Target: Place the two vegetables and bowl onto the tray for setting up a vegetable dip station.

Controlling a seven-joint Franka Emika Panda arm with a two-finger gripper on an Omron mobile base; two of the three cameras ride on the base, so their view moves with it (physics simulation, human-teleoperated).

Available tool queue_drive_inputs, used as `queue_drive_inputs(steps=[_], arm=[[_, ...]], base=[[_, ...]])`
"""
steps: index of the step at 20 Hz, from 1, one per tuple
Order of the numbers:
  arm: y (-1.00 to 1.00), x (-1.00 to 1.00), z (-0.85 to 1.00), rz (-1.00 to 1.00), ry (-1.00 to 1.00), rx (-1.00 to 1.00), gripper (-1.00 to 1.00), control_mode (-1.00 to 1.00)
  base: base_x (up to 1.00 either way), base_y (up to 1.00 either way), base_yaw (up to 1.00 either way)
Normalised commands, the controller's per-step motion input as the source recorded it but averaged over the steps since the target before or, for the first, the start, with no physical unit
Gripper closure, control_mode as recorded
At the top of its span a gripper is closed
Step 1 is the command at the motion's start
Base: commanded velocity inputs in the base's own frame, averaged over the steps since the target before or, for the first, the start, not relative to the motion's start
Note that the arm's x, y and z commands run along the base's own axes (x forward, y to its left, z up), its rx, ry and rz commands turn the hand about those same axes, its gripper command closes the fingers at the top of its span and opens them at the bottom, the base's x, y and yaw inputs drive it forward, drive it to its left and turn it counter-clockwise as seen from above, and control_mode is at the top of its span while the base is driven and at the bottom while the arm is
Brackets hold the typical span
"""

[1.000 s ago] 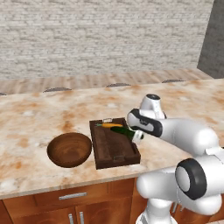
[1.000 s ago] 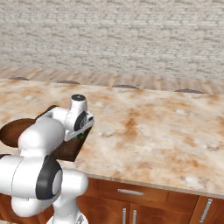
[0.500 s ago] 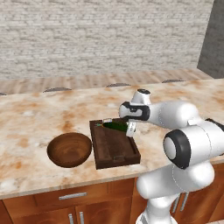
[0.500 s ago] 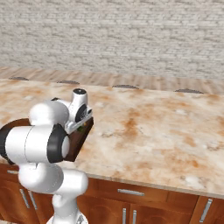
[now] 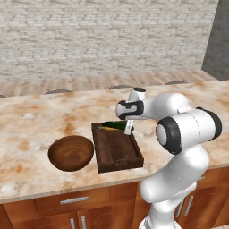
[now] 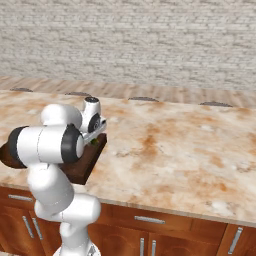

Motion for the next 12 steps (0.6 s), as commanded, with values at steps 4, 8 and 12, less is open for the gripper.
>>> queue_drive_inputs(steps=[4,8,12], arm=[[0.18,0.37,-0.19,0.00,0.00,-0.06,1.00,-1.00],[0.12,0.34,-0.17,0.00,0.00,-0.02,1.00,-1.00],[0.00,0.21,-0.15,0.02,0.00,0.00,1.00,-1.00]], base=[[0.00,0.00,0.00],[0.00,0.00,0.00],[0.00,0.00,0.00]])
